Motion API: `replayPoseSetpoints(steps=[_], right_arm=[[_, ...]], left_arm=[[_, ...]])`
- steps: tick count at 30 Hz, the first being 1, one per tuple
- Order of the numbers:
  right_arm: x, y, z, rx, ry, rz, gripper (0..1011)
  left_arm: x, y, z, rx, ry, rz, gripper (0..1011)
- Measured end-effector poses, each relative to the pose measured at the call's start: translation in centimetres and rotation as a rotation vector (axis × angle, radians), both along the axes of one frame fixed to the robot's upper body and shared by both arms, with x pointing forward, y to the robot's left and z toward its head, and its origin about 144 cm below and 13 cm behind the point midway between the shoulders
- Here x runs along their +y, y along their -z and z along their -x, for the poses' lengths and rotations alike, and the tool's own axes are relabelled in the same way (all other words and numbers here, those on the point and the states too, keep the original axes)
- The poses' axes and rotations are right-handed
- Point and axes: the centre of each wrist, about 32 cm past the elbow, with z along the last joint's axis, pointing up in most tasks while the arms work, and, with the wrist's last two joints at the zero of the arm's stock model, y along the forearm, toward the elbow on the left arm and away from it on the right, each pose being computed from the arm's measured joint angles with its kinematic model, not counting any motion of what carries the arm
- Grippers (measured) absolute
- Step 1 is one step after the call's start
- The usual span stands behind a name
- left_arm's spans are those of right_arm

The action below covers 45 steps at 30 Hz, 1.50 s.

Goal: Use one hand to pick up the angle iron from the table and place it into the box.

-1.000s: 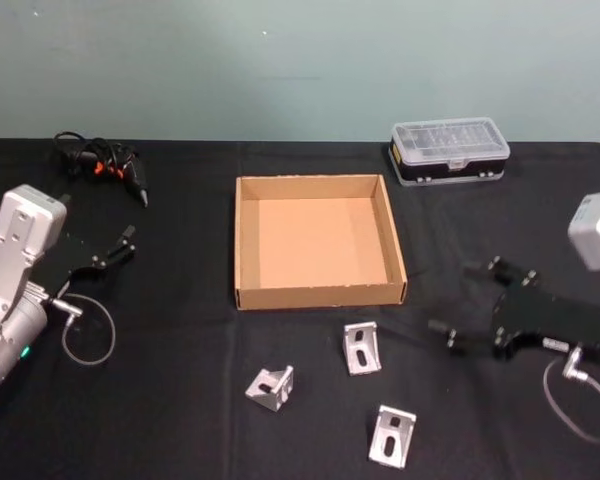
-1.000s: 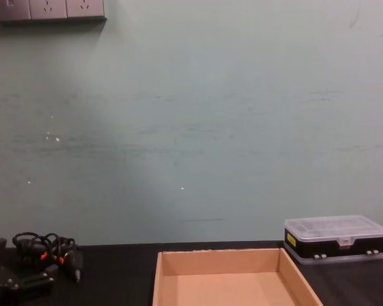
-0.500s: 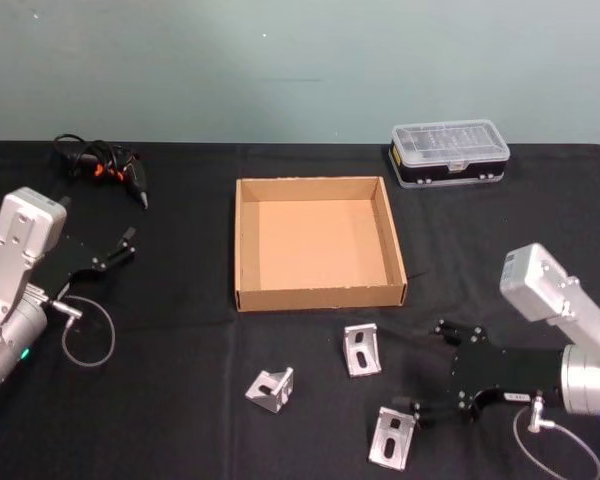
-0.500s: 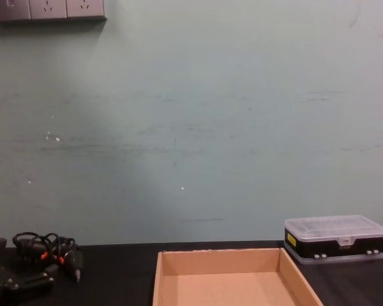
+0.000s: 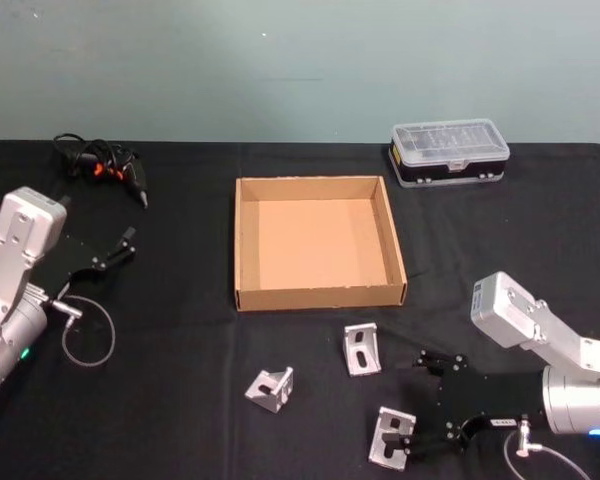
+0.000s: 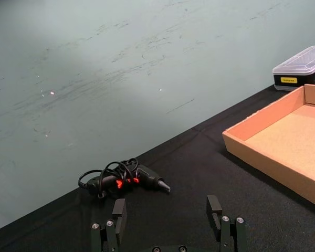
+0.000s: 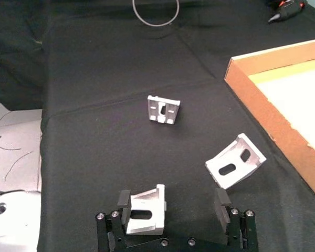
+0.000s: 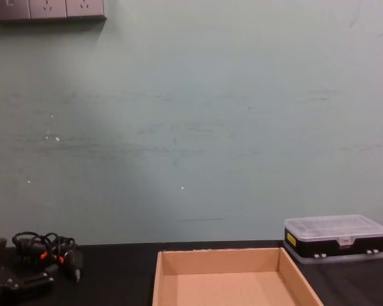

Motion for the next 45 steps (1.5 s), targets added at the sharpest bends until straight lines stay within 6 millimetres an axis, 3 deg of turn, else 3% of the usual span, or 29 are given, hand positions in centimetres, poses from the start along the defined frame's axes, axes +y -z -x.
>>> replayPoseSetpoints(steps=[13,17,29,36,45], right_arm=[[0.11,0.40,0.03,0.016,-0.016,0.012,1002],[0.13,0.54,0.03,0.019,-0.023,0.013,947],[0.27,0.67,-0.08,0.011,-0.030,0.015,624],[0.29,0.70,-0.07,0.010,-0.026,0.011,345],[0.49,0.80,-0.09,0.011,-0.024,0.006,98]], left_arm=[[0.00,0.00,0.00,0.000,0.000,0.000,1000],[0.00,0.00,0.00,0.000,0.000,0.000,1000],[0.00,0.00,0.00,0.000,0.000,0.000,1000],[0.00,0.00,0.00,0.000,0.000,0.000,1000],[0.00,0.00,0.00,0.000,0.000,0.000,1000]])
